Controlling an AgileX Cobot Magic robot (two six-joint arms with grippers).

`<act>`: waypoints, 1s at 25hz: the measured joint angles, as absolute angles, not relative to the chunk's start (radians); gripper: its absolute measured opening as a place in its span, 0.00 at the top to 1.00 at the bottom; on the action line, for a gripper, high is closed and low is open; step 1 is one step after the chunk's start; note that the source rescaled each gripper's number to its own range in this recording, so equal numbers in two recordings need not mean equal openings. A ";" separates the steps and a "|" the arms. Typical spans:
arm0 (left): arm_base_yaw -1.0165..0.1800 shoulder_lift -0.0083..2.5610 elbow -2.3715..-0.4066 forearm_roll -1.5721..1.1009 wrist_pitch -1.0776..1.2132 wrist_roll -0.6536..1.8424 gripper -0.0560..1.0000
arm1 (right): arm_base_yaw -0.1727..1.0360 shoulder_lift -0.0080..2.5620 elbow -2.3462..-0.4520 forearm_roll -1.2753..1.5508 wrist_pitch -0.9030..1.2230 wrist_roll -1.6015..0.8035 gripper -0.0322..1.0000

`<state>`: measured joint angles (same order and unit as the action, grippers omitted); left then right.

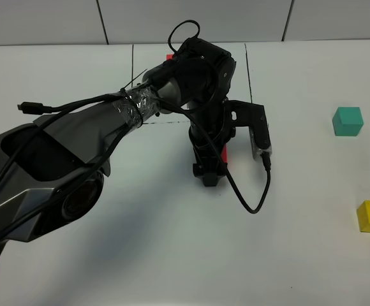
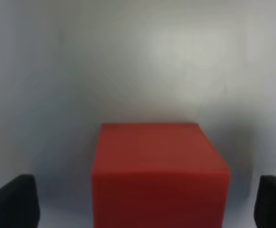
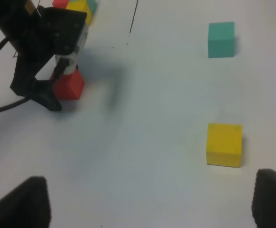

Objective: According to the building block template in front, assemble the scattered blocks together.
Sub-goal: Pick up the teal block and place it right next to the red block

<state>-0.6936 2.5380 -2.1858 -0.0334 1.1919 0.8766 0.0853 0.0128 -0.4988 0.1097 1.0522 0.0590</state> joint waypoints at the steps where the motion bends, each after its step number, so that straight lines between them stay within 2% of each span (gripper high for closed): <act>1: -0.694 2.531 -2.186 -0.040 1.192 0.877 0.06 | 0.085 0.013 -0.499 0.110 1.052 0.059 0.23; 13: -0.687 2.379 -2.186 -0.065 1.194 0.759 0.05 | 0.085 0.013 -0.499 0.110 1.052 0.059 0.23; 25: -0.587 2.244 -2.185 -0.065 1.195 0.565 0.05 | 0.085 0.013 -0.499 0.110 1.052 0.059 0.23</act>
